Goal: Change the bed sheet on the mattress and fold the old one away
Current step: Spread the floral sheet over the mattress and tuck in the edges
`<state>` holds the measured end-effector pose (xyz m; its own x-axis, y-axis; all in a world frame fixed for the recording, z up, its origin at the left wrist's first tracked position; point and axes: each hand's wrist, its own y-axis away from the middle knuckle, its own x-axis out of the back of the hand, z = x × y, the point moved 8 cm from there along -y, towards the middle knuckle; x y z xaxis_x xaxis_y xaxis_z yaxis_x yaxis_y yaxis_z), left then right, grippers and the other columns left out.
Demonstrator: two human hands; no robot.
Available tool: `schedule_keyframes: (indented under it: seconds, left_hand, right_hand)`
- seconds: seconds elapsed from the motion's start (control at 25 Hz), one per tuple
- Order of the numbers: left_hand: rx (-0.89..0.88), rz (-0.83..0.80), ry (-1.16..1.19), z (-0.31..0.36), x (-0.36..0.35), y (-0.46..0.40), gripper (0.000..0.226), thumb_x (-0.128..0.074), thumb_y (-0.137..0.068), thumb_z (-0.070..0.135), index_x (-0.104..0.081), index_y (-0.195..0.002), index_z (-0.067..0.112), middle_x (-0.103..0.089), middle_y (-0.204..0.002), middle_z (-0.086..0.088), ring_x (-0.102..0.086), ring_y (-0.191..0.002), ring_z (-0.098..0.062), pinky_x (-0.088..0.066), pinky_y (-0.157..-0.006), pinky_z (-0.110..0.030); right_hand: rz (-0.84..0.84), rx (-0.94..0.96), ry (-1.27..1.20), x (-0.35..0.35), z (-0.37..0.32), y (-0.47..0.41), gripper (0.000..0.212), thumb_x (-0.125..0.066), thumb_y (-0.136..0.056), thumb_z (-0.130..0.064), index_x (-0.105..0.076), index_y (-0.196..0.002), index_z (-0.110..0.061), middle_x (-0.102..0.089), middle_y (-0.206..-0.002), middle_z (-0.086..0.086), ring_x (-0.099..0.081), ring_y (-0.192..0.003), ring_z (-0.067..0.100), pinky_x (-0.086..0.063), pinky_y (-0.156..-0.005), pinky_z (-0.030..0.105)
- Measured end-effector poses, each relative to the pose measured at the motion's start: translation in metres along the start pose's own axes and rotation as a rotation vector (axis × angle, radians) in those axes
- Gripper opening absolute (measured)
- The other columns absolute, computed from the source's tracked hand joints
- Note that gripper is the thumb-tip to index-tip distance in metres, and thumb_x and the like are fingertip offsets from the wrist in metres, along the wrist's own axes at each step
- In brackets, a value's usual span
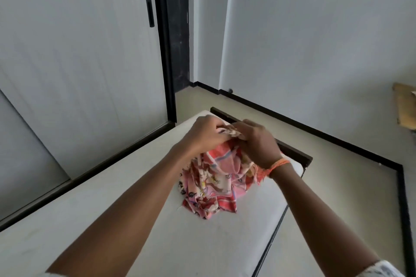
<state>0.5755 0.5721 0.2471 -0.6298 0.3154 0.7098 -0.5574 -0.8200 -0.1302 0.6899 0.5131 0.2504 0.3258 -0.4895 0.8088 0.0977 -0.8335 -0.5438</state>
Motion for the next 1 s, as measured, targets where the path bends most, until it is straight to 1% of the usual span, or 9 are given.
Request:
schedule_keyframes:
  seconds: [0.08,0.24,0.36,0.44,0.56,0.68,0.76,0.88,1.0]
  left_hand:
    - [0.035,-0.003,-0.014,0.001,0.013,0.013,0.050,-0.081,-0.077,0.042,-0.062,-0.113,0.013,-0.063,-0.091,0.004,-0.066,-0.069,-0.009,-0.054,-0.055,-0.025]
    - [0.172,-0.375,-0.315,-0.013,-0.017,0.038,0.056,-0.085,-0.071,0.039,-0.062,-0.114,0.012,-0.070,-0.094,-0.002,-0.071,-0.075,-0.015,-0.060,-0.067,-0.029]
    - [0.276,-0.579,-0.252,-0.039,-0.040,0.060,0.047,-0.081,-0.078,0.036,-0.065,-0.113,0.009,-0.072,-0.097,-0.003,-0.068,-0.076,-0.013,-0.054,-0.061,-0.024]
    - [0.408,-0.745,-0.319,-0.071,-0.052,0.084,0.053,-0.081,-0.078,0.040,-0.065,-0.115,0.006,-0.068,-0.098,-0.001,-0.064,-0.085,-0.018,-0.052,-0.072,-0.027]
    - [0.457,-0.537,-0.557,-0.111,-0.046,0.095,0.038,-0.074,-0.080,0.047,-0.065,-0.098,0.015,-0.067,-0.095,-0.006,-0.062,-0.086,-0.024,-0.047,-0.073,-0.029]
    - [0.300,0.104,-0.411,-0.090,-0.005,0.088,0.033,-0.074,-0.076,0.046,-0.055,-0.073,0.020,-0.061,-0.076,-0.004,-0.064,-0.077,-0.028,-0.040,-0.062,-0.028]
    - [0.106,0.295,-0.371,-0.051,0.013,0.087,0.034,-0.078,-0.073,0.038,-0.052,-0.079,0.017,-0.062,-0.077,-0.005,-0.058,-0.071,-0.027,-0.037,-0.059,-0.029]
    - [-0.137,0.279,-0.393,0.009,0.011,0.084,0.034,-0.075,-0.075,0.017,-0.052,-0.099,0.010,-0.064,-0.089,-0.008,-0.058,-0.074,-0.023,-0.037,-0.059,-0.030]
    - [-0.227,0.213,-0.343,0.045,0.009,0.084,0.033,-0.071,-0.077,0.010,-0.050,-0.103,0.011,-0.062,-0.091,-0.006,-0.059,-0.078,-0.023,-0.042,-0.060,-0.032]
  right_hand:
    - [0.088,-0.149,0.138,0.025,0.016,0.017,0.007,-0.064,-0.081,-0.010,-0.066,-0.086,-0.014,-0.065,-0.078,0.003,-0.063,-0.063,0.031,-0.034,-0.049,0.022]
    - [0.142,-0.412,0.306,0.062,0.037,0.034,0.010,-0.052,-0.082,-0.014,-0.056,-0.073,-0.012,-0.062,-0.063,0.010,-0.058,-0.058,0.037,-0.033,-0.058,0.031]
    - [0.096,-0.651,0.249,0.069,0.073,0.055,0.013,-0.051,-0.083,-0.016,-0.064,-0.081,-0.012,-0.067,-0.079,0.017,-0.063,-0.075,0.040,-0.043,-0.067,0.037]
    - [0.063,-0.901,0.091,0.064,0.124,0.087,0.022,-0.049,-0.087,-0.016,-0.069,-0.093,-0.009,-0.068,-0.098,0.021,-0.063,-0.091,0.041,-0.048,-0.075,0.038]
    - [-0.061,-1.079,-0.069,0.043,0.170,0.132,0.021,-0.051,-0.089,-0.014,-0.068,-0.088,-0.002,-0.067,-0.099,0.025,-0.062,-0.091,0.038,-0.046,-0.074,0.035]
    - [-0.448,-1.052,0.076,0.008,0.181,0.164,0.033,-0.060,-0.076,-0.028,-0.069,-0.094,-0.002,-0.069,-0.099,0.021,-0.066,-0.090,0.037,-0.047,-0.069,0.030]
    - [-0.660,-0.878,0.166,-0.015,0.161,0.169,0.063,-0.073,-0.063,-0.043,-0.063,-0.114,-0.007,-0.064,-0.116,0.016,-0.062,-0.102,0.035,-0.053,-0.085,0.037]
    - [-0.521,-0.402,-0.209,-0.025,0.057,0.119,0.087,-0.085,-0.070,-0.037,-0.042,-0.141,-0.011,-0.053,-0.131,0.011,-0.053,-0.117,0.025,-0.046,-0.095,0.033]
    - [-0.198,-0.083,-0.429,-0.004,-0.035,0.068,0.051,-0.079,-0.077,-0.019,-0.057,-0.122,-0.009,-0.060,-0.104,0.000,-0.057,-0.087,0.012,-0.047,-0.073,0.024]
